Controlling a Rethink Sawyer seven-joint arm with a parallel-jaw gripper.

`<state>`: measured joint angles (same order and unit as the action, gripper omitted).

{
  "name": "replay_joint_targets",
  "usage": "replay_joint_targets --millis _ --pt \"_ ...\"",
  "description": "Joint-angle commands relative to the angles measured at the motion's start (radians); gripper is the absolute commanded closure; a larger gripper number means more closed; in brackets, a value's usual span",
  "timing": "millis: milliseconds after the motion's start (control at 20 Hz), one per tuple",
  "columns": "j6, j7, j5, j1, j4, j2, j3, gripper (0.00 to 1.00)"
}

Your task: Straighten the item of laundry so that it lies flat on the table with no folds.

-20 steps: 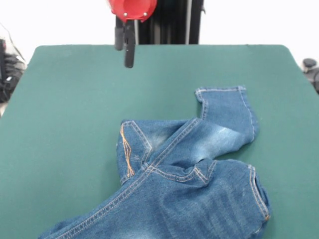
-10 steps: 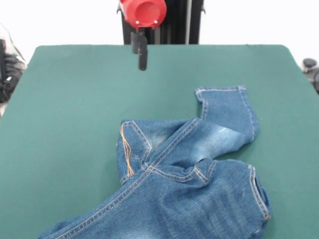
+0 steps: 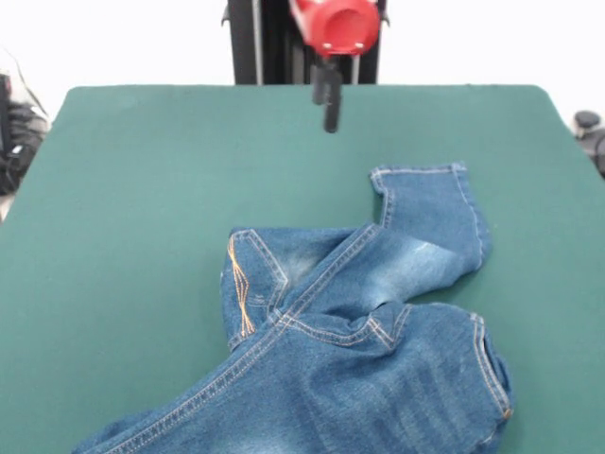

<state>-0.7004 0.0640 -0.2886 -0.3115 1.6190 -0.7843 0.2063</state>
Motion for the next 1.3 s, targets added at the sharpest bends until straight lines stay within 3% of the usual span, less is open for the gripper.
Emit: replay_joint_targets --millis 50,1300 --pt "0.114 0.447 0.061 0.094 0.138 0.059 -0.008 0.0" --pt "0.34 0.536 0.065 0.171 0.119 0.206 -0.038 0.0"
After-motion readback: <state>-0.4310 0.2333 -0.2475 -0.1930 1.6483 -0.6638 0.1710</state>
